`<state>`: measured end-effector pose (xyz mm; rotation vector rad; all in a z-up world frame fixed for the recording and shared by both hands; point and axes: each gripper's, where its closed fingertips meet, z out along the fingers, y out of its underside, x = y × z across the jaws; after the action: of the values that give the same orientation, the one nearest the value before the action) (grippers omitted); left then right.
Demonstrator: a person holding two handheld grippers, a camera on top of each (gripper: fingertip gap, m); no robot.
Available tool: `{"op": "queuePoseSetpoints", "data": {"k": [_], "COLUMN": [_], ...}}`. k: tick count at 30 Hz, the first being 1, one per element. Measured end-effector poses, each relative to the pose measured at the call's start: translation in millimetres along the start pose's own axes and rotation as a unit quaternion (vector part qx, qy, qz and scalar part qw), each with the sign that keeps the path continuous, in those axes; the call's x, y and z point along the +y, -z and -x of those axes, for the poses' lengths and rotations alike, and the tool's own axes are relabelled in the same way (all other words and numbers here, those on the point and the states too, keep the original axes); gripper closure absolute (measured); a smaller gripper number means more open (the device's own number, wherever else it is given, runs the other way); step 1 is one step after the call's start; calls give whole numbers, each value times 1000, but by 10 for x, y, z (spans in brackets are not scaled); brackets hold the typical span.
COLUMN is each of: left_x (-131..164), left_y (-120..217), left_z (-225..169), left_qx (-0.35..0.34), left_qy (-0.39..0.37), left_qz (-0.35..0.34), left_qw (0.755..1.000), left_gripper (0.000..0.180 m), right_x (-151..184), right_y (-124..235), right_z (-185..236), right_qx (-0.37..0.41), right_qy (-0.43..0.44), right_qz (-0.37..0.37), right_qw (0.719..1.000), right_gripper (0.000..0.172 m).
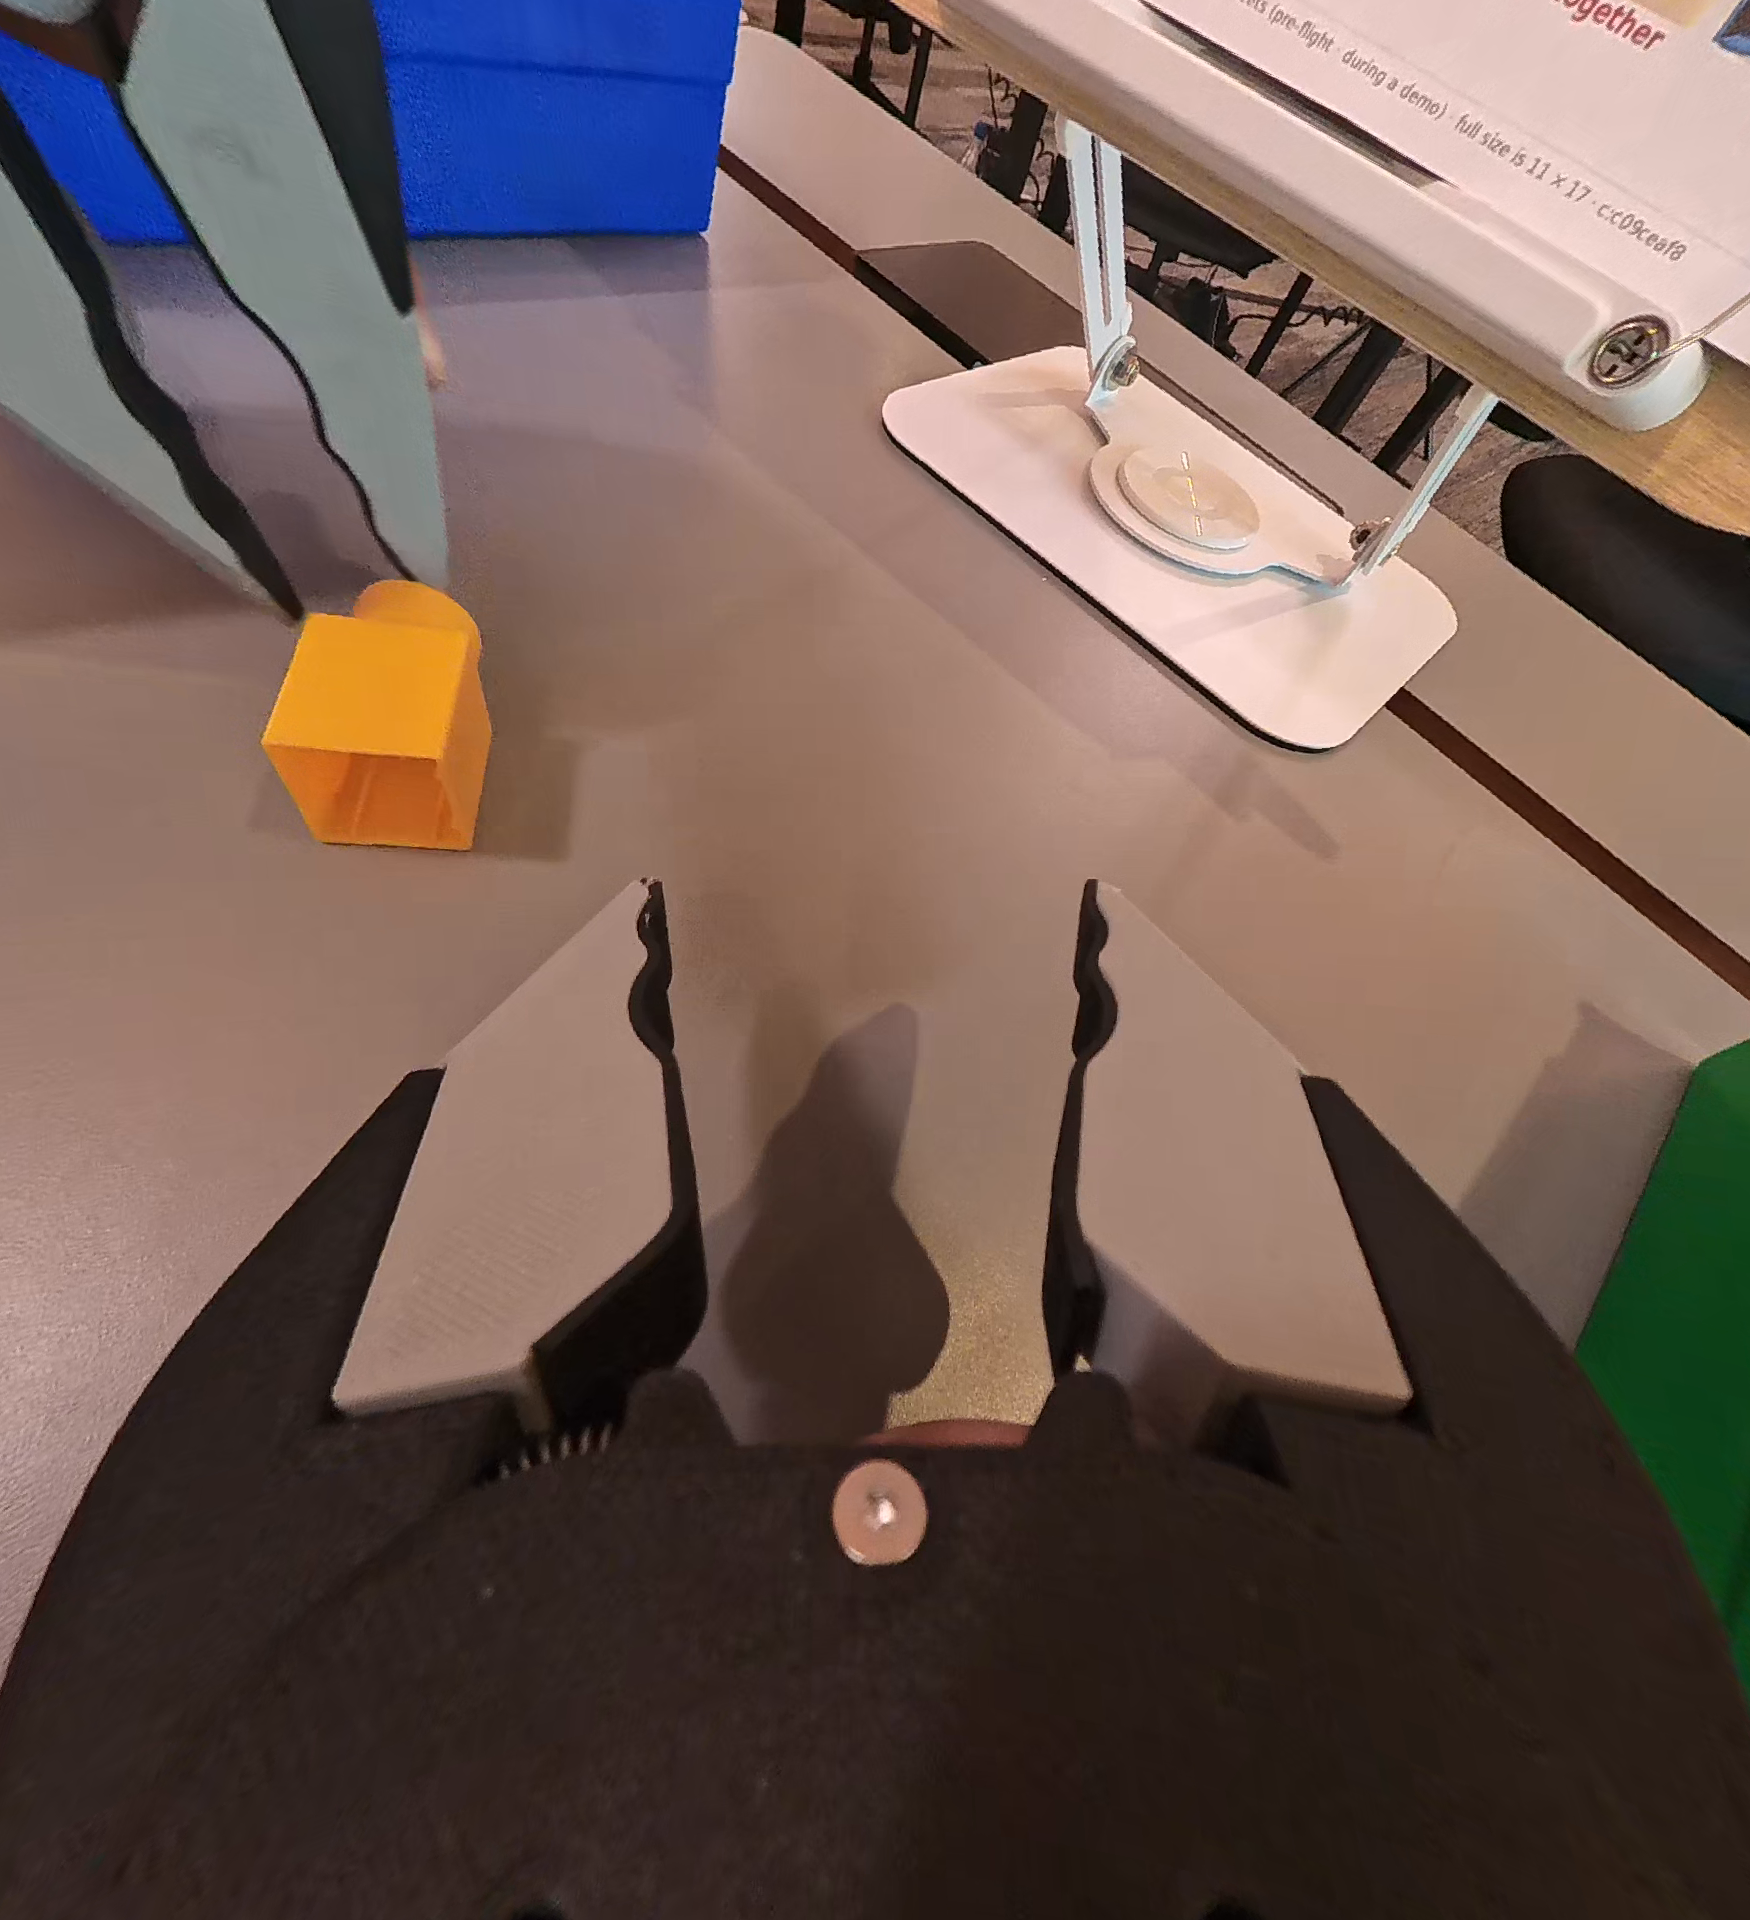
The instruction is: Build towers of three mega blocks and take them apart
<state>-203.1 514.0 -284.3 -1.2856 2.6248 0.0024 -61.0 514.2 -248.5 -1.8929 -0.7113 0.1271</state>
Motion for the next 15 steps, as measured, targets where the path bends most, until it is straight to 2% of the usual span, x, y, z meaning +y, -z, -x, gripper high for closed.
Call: {"op": "queuePoseSetpoints", "data": {"k": [4,10,15], "left_x": [14,62,-41], "left_y": [67,17,-54], "left_z": [-162,46,89], "left_qx": [8,-38,-24], "left_qy": [-1,26,30], "left_qz": [0,-17,-41], "left_qw": [1000,999,998], "left_gripper": [155,147,142], "right_x": [2,-1,-1], "right_y": [-5,-4,2], "right_z": [7,19,28], "right_qx": [-1,0,-3], "right_qy": [2,4,1], "right_qz": [1,1,1], "right_qw": [1000,1000,1000], "right_gripper": [95,95,95]}}
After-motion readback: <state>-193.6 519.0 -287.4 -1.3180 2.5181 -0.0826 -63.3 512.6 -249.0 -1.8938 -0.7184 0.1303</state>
